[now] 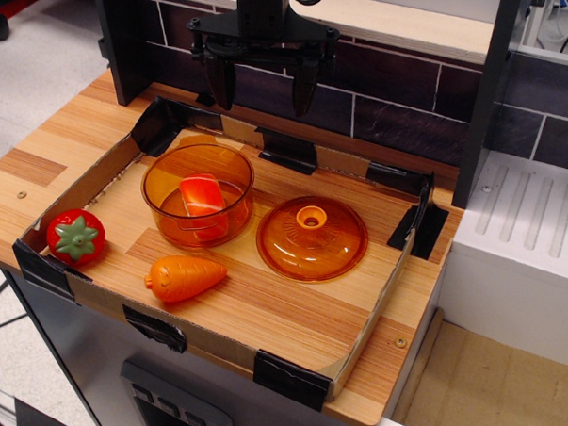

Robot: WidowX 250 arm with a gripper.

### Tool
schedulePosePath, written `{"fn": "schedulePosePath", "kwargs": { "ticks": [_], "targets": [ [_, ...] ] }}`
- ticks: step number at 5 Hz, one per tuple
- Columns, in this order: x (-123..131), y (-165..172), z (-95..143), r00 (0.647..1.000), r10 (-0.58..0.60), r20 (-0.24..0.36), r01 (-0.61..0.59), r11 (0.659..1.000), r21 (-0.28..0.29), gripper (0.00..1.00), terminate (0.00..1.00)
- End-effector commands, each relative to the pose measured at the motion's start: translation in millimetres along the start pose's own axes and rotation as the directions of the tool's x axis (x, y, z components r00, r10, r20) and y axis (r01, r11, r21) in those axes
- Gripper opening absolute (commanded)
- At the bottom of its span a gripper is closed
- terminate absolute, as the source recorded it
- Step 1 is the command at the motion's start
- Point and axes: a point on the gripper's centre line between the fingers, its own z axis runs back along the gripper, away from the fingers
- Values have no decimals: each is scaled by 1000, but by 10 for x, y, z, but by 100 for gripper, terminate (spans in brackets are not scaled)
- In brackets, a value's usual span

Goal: Take sushi out of pot

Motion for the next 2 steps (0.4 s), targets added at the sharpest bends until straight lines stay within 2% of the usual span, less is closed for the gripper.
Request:
{"fn": "schedulePosePath", "kwargs": {
  "ticks": [1,2],
  "targets": [
    [0,0,0,1000,0,0,0,1000,0,100,0],
    [-20,124,78,998,69,7,-69,997,-30,100,0]
  ]
}}
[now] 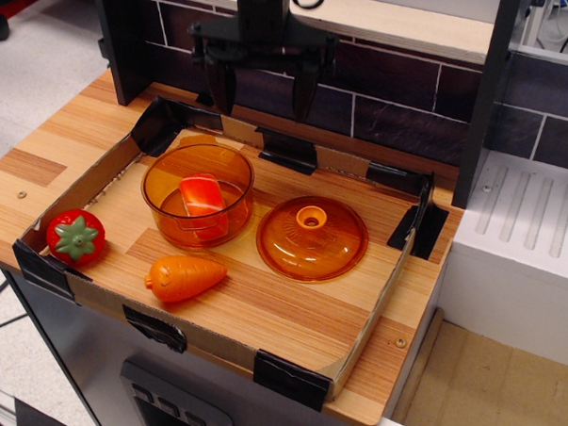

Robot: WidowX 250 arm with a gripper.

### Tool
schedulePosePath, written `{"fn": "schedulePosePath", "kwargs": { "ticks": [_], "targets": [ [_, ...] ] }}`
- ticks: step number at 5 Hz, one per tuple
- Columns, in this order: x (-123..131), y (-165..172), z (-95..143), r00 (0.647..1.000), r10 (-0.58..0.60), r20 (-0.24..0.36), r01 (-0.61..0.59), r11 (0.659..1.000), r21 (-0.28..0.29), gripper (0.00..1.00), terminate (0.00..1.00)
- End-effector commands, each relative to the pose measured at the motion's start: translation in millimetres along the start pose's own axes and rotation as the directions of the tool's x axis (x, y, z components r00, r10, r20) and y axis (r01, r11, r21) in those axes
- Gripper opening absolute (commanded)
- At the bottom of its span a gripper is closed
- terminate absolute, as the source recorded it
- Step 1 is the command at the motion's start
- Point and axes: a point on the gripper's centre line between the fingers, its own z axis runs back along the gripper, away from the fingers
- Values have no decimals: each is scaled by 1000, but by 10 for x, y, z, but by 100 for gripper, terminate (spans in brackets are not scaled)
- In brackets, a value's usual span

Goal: Take sushi out of pot

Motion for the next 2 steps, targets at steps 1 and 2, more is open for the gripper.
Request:
{"fn": "schedulePosePath", "kwargs": {
  "ticks": [1,2],
  "targets": [
    [-40,311,218,986,162,44,-159,985,-70,100,0],
    [-109,480,227,972,234,26,-231,970,-75,100,0]
  ]
}}
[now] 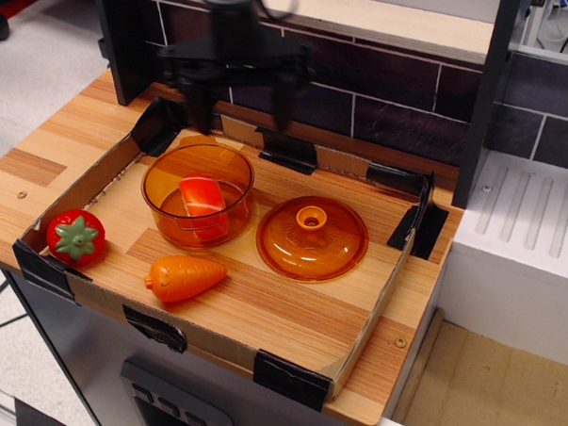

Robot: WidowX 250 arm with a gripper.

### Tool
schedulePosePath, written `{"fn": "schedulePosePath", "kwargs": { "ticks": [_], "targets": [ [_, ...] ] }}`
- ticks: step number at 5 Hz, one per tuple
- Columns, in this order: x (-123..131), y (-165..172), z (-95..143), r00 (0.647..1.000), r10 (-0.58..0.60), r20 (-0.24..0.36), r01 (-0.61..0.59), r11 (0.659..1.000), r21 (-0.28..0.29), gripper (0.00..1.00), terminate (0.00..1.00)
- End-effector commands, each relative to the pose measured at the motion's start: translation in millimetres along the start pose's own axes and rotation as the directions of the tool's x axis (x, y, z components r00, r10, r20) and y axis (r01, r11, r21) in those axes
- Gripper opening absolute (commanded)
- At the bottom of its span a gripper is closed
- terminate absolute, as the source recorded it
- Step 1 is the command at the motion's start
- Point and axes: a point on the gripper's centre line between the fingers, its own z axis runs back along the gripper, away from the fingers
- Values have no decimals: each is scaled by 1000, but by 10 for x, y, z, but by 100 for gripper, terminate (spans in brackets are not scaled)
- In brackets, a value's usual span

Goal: Take sushi out of pot

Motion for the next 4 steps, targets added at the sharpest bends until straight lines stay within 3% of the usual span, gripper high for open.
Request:
{"fn": "schedulePosePath", "kwargs": {
  "ticks": [1,4],
  "targets": [
    [-26,300,106,991,129,45,-129,992,1,100,0],
    [-167,303,-150,973,230,29,-231,973,27,100,0]
  ]
}}
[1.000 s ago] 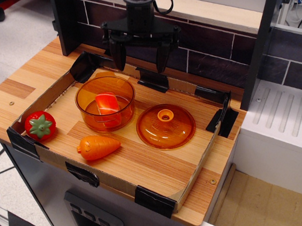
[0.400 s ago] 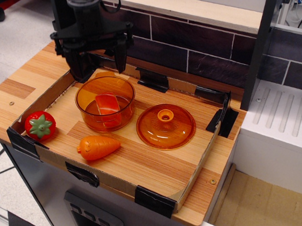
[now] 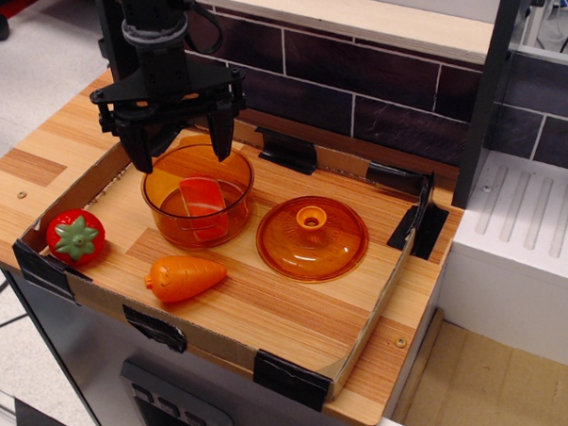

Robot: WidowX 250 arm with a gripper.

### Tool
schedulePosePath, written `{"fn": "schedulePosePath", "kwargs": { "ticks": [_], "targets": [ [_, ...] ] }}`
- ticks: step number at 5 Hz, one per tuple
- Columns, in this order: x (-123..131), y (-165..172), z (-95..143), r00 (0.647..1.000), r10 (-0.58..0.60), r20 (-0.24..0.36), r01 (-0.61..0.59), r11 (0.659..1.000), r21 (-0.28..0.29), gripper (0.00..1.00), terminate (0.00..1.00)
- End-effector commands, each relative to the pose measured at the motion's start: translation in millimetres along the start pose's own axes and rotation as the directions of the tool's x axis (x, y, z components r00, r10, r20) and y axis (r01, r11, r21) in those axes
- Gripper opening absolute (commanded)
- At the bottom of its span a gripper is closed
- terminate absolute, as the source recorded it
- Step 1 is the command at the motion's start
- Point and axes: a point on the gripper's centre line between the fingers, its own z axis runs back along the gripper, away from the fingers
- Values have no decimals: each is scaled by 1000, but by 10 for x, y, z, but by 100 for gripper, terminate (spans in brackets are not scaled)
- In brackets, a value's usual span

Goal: Take sushi out of pot

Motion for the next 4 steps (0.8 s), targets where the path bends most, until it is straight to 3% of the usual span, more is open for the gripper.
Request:
{"fn": "schedulePosePath", "kwargs": {
  "ticks": [1,4],
  "targets": [
    [-2,-47,-21,998,49,30,-49,999,-11,100,0],
    [-15,-117,-179,997,76,32,-76,997,-4,100,0]
  ]
}}
